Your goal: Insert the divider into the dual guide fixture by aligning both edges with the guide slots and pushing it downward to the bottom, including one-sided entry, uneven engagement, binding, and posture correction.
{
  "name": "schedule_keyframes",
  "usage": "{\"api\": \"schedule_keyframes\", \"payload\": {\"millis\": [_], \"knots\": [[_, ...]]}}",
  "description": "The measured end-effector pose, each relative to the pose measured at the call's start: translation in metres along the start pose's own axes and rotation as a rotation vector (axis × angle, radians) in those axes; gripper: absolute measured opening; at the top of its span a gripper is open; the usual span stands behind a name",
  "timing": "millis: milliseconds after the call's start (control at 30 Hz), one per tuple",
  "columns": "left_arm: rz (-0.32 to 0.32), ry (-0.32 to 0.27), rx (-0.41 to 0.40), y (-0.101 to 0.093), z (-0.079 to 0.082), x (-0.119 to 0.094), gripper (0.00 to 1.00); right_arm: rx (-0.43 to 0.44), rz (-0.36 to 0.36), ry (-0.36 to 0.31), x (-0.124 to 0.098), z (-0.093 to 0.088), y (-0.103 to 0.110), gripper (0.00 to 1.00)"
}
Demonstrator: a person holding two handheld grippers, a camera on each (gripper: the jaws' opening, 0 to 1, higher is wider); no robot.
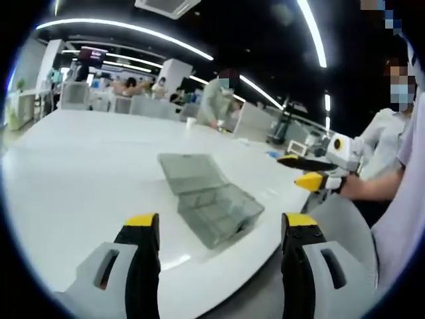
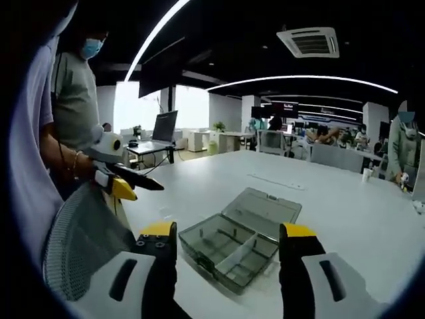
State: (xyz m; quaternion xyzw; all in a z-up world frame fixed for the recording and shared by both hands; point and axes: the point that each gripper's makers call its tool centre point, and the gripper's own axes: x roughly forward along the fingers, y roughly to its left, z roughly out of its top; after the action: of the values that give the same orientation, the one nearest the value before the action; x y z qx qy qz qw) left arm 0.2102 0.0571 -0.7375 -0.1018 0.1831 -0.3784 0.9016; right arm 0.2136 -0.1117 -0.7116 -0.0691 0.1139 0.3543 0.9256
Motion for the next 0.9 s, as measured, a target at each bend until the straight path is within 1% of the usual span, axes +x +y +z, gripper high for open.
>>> {"api": "schedule_keyframes", "payload": {"millis": [133, 167, 233, 367, 400, 433, 500, 533, 567, 667, 700, 733, 767, 800, 833, 867, 900], "knots": [[0.062, -0.014, 0.003, 0.009, 0.003, -0.002, 0.72, -0.003, -0.005, -0.008, -0.001, 0.002, -0.001, 0.58], [0.06, -0.02, 0.0, 0.008, 0.005, -0.002, 0.72, -0.005, -0.008, -0.013, -0.002, 0.003, -0.001, 0.58], [0.08, -0.007, 0.005, 0.011, 0.006, -0.002, 0.72, -0.005, -0.011, -0.016, -0.003, 0.004, -0.001, 0.58], [0.082, 0.01, 0.039, 0.007, 0.014, -0.002, 0.71, -0.001, -0.013, -0.017, -0.004, 0.004, -0.002, 0.56], [0.084, 0.014, 0.04, 0.007, 0.015, -0.001, 0.7, -0.002, -0.013, -0.016, -0.004, 0.003, -0.002, 0.55], [0.099, 0.034, 0.034, 0.009, 0.016, 0.0, 0.69, 0.001, -0.011, -0.016, -0.004, 0.003, -0.002, 0.55], [0.104, 0.026, 0.033, 0.009, 0.022, 0.002, 0.67, 0.0, -0.014, -0.017, -0.004, 0.003, -0.002, 0.54], [0.119, 0.046, 0.021, 0.013, 0.022, 0.003, 0.66, 0.003, -0.014, -0.016, -0.005, 0.003, -0.002, 0.54], [0.119, 0.043, 0.024, 0.013, 0.024, 0.005, 0.65, 0.004, -0.017, -0.017, -0.005, 0.003, -0.003, 0.54], [0.143, 0.081, 0.036, 0.02, 0.024, 0.01, 0.64, 0.008, -0.026, -0.019, -0.005, 0.004, -0.005, 0.54], [0.172, 0.136, 0.038, 0.026, 0.018, 0.011, 0.64, 0.007, -0.029, -0.017, -0.005, 0.003, -0.006, 0.54], [0.168, 0.135, 0.038, 0.026, 0.019, 0.014, 0.65, 0.005, -0.031, -0.019, -0.005, 0.004, -0.006, 0.54], [0.183, 0.171, 0.03, 0.03, 0.015, 0.015, 0.64, 0.006, -0.032, -0.022, -0.005, 0.004, -0.007, 0.54], [0.202, 0.22, 0.014, 0.033, 0.008, 0.013, 0.63, 0.007, -0.032, -0.024, -0.005, 0.004, -0.007, 0.54], [0.207, 0.236, -0.001, 0.035, 0.007, 0.017, 0.63, 0.006, -0.034, -0.021, -0.005, 0.004, -0.007, 0.53], [0.22, 0.236, 0.0, 0.038, 0.008, 0.019, 0.63, 0.004, -0.036, -0.019, -0.005, 0.004, -0.008, 0.53], [0.24, 0.276, -0.031, 0.042, 0.003, 0.019, 0.61, 0.003, -0.038, -0.02, -0.005, 0.004, -0.008, 0.53]]}}
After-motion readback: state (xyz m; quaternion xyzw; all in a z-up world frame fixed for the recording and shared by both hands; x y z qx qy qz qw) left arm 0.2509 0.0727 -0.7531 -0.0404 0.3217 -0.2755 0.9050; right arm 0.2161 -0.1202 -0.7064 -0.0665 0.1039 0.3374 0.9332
